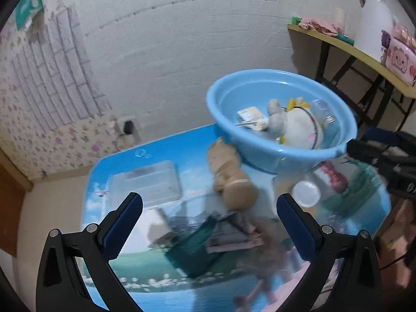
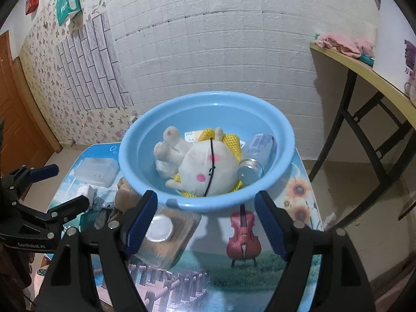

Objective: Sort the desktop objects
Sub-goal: 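Withdraw both grippers from the basin back over the table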

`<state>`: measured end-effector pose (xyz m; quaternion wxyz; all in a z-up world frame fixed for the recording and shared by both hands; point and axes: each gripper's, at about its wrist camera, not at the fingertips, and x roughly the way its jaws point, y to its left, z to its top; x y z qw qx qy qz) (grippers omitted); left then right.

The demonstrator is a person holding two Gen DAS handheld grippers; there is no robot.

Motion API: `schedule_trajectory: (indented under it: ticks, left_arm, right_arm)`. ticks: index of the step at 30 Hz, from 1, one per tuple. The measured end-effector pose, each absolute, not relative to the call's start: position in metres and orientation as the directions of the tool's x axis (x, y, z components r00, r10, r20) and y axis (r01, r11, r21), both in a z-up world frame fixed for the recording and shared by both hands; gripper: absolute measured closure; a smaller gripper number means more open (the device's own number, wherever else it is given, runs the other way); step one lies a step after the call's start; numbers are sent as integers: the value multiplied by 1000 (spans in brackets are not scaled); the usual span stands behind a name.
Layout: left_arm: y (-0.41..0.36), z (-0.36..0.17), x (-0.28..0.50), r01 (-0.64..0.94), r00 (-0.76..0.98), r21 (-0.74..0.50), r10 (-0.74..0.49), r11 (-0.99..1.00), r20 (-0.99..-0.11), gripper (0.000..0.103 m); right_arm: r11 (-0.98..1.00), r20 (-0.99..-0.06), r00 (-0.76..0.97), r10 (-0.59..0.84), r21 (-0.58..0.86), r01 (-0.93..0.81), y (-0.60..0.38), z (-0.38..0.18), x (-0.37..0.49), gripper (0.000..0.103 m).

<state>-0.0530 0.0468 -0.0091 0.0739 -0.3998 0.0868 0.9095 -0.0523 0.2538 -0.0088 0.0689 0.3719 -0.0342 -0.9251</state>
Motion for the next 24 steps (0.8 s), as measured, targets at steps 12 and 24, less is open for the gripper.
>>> schedule_trajectory:
  ticks: [12, 24]
  left_arm:
    - [14, -8, -35, -175, -674, 12, 111, -984, -731, 0]
    - [-2, -19, -32, -131, -678, 30, 68, -991, -732, 0]
  right_arm:
    - [-989, -645, -755, -120, 7, 151, 229, -6, -35, 0]
    - [-992, -674, -730, -113, 30, 126, 231, -18, -27, 0]
